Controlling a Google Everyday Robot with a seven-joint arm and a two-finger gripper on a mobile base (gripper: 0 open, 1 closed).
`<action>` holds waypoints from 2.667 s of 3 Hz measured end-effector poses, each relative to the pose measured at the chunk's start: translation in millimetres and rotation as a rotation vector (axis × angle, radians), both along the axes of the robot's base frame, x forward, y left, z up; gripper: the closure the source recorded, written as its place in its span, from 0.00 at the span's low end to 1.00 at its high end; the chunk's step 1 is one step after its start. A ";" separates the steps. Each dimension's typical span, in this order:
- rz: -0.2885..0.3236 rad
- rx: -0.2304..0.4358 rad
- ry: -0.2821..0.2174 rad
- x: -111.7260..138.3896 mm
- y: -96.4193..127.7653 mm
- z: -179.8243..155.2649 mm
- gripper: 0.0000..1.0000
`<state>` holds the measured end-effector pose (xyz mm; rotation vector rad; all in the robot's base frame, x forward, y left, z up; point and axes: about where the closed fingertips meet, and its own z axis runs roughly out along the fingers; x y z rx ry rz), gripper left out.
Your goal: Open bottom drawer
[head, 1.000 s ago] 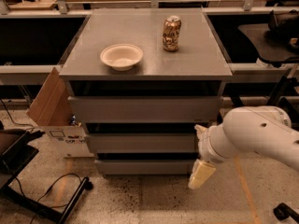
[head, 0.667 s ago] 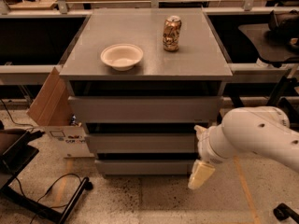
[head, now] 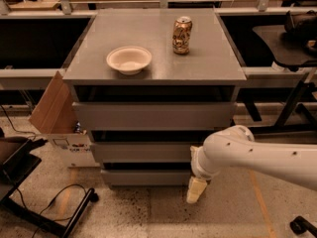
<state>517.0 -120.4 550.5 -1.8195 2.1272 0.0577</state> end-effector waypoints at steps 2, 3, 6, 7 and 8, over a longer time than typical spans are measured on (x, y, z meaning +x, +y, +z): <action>0.098 -0.066 0.076 59.5 17.0 -150.1 0.00; 0.098 -0.065 0.080 59.1 17.7 -153.3 0.00; 0.082 -0.220 0.110 66.1 -7.2 -230.5 0.00; 0.097 -0.259 0.091 78.3 -15.7 -243.3 0.00; 0.106 -0.271 0.082 88.2 -20.1 -257.1 0.00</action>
Offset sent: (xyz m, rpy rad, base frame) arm 0.0733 0.0148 -0.1604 -0.0708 0.0590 0.1052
